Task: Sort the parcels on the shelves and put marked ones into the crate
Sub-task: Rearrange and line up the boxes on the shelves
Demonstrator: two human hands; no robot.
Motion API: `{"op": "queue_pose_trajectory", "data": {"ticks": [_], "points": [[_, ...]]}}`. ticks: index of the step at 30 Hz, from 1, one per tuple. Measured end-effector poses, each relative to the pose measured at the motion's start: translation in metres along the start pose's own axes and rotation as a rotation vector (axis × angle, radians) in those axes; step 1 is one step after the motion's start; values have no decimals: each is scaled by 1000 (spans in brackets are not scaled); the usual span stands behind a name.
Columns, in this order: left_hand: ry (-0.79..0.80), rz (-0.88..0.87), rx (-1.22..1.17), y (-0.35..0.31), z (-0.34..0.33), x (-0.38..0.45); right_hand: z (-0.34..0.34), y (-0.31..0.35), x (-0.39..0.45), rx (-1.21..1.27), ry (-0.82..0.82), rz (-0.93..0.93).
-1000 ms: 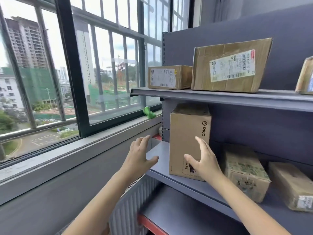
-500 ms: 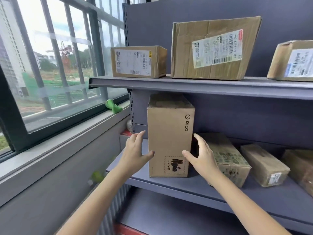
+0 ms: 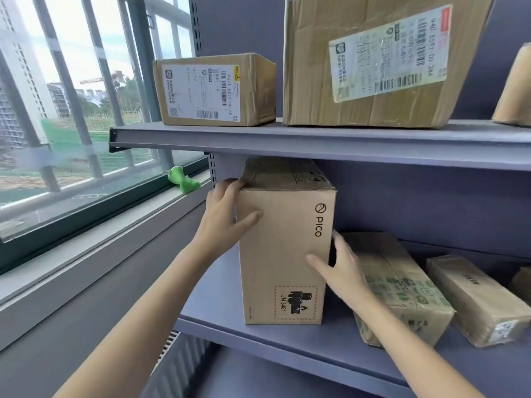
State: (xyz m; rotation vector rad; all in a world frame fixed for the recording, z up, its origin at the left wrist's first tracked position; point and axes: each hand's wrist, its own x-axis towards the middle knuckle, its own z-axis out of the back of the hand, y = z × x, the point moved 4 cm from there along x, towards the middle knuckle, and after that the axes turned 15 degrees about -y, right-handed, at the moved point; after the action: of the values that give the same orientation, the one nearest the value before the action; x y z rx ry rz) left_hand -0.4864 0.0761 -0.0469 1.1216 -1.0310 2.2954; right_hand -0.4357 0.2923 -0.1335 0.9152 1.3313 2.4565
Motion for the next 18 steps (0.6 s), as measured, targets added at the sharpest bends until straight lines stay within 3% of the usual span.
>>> {"op": "queue_pose_trajectory", "data": {"ticks": [8,12,18], "points": [[-37,80,-212,33,16,4,-29,5,-1,164,-18,-21],[-105,145,-284,71,40,-1,-40,6,-4,267,-16,-121],[-91,336,-301,140,76,-11,-68,-17,-10,49,83,-291]]}}
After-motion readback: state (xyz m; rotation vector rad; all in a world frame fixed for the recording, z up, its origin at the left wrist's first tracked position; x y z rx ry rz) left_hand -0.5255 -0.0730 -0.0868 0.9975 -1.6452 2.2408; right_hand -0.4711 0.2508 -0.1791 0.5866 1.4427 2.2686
